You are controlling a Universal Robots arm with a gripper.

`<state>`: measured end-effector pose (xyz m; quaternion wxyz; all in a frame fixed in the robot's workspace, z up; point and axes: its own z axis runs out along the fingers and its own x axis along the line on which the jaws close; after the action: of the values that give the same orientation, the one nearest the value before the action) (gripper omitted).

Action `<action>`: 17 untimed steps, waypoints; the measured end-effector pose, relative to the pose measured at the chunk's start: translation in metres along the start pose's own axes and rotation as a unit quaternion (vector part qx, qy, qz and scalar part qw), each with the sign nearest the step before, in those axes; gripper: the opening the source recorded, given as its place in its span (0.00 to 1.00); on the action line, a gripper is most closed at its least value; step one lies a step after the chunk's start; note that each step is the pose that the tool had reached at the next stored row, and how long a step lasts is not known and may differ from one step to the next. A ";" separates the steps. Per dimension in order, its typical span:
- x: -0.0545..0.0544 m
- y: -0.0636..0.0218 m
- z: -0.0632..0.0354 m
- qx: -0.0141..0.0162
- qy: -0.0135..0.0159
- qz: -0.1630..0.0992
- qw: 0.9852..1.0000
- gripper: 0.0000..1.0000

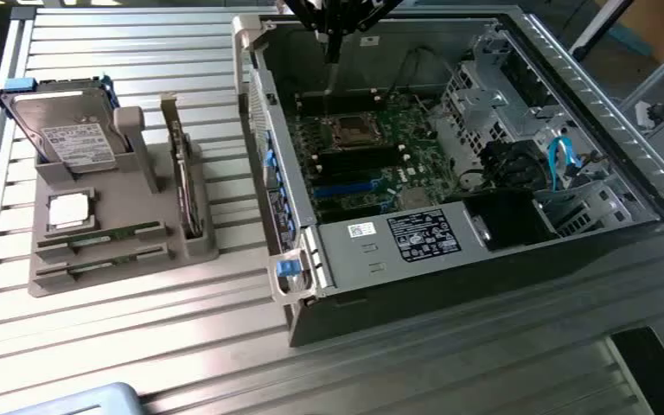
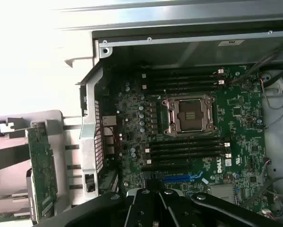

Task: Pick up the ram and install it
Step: 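Reach for the ram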

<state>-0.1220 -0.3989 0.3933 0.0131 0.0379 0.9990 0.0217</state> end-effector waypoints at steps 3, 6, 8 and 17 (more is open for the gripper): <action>0.000 0.0000 0.0000 0.000 0.000 0.000 1.000 0.11; 0.000 0.0000 0.0000 0.000 0.000 0.000 1.000 0.11; 0.000 0.0000 0.0000 0.000 0.000 0.000 1.000 0.11; 0.004 -0.0003 -0.0001 0.000 0.000 0.000 1.000 0.11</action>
<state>-0.1259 -0.3990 0.3933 0.0131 0.0379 0.9990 0.0217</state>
